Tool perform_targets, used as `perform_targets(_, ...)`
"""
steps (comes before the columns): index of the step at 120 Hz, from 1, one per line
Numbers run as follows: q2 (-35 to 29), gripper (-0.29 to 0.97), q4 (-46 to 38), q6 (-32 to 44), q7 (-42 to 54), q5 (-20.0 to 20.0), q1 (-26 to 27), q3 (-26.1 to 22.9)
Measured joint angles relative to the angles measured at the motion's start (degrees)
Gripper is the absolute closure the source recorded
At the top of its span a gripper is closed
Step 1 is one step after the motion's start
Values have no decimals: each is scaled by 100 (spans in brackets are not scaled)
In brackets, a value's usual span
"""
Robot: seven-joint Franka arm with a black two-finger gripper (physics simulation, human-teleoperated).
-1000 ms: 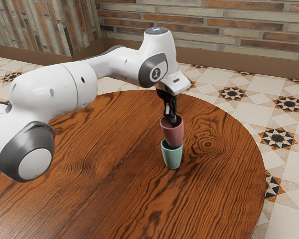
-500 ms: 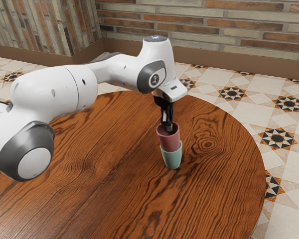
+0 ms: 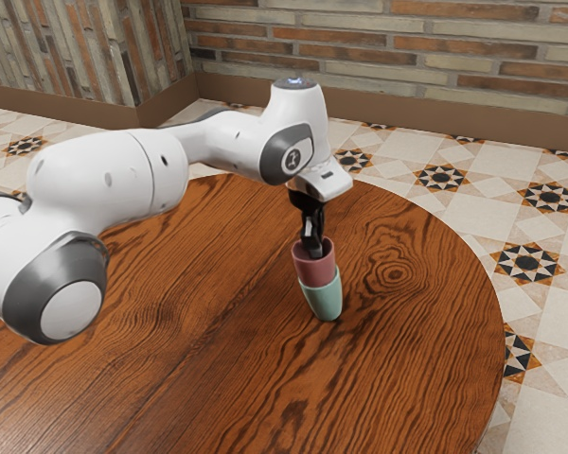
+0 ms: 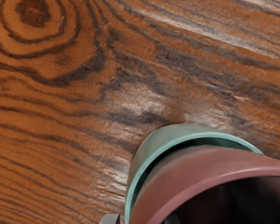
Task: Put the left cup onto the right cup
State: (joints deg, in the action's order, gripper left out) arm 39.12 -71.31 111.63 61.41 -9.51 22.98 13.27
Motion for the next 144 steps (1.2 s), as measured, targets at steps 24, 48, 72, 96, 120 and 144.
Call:
perform_targets(24,-58,23,9,-31,38,15,33,68)
perform_targets(48,-154,9,6,-77,65,26,70,104)
perform_targets(72,-319,4,-5,-153,83,90,83,123)
perform_targets(96,-672,1,-184,-246,90,210,103,124)
perform_targets(120,-1408,1,-852,-402,58,420,133,150)
perform_targets(144,-2270,0,-1274,-934,-117,922,124,295)
